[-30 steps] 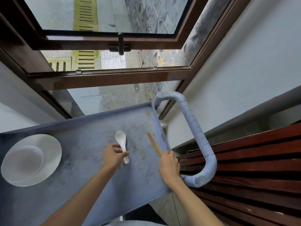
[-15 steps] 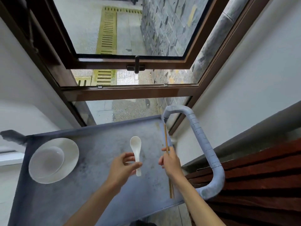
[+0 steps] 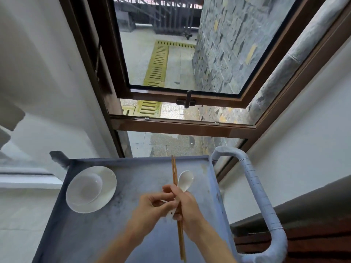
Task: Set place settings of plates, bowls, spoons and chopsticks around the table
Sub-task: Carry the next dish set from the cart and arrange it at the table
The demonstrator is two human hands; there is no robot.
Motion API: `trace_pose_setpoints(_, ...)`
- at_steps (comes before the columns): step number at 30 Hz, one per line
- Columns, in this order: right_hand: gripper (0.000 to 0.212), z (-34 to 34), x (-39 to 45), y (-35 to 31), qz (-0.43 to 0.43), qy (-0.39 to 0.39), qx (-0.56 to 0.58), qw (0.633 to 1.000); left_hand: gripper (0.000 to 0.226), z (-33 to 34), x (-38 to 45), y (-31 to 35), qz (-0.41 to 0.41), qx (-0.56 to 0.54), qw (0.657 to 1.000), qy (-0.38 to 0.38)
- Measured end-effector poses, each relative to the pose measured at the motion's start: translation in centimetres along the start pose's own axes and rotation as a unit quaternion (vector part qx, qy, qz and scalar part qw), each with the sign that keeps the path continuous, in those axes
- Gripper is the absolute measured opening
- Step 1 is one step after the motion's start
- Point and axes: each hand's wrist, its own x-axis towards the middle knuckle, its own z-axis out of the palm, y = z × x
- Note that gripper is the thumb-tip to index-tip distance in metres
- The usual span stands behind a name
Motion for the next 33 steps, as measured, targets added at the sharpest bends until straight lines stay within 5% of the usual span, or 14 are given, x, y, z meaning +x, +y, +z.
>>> trace_pose_setpoints(5,0.028,4.1,2.2,1.2,-0.002,0.002,0.105,0.994,0.014,-5.2,-0.9,-0.2,-0.067,0.0,0.996,0.055)
trace_pose_setpoints(9,0.023,7.7,5.7,2.4,0.03,0.01,0.174,0.984,0.017,-12.7,-1.8,-1.5,-0.11,0.014,0.971,0.212)
trace_pose_setpoints(14,0.01,11.1,11.8,4.2,0.094,0.047,0.046,0.993,0.021,-22.2,-3.0,-2.9,-0.149,0.084,0.911,0.374)
trace_pose_setpoints(18,0.044,14.2,15.5,5.1,0.115,0.124,-0.189,0.967,0.037,-26.4,-2.1,-3.6,-0.182,0.138,0.9,0.372)
trace_pose_setpoints(21,0.059,16.5,16.8,5.5,0.126,0.129,-0.228,0.957,0.053,-27.9,0.0,-4.7,-0.184,0.138,0.92,0.316)
trace_pose_setpoints(24,0.075,18.0,17.4,6.0,0.138,0.112,-0.237,0.955,0.042,-28.4,1.8,-6.0,-0.179,0.105,0.933,0.293)
trace_pose_setpoints(33,0.051,17.8,16.1,6.9,0.112,0.104,-0.175,0.973,0.009,-29.2,2.7,-7.4,-0.179,-0.038,0.935,0.305)
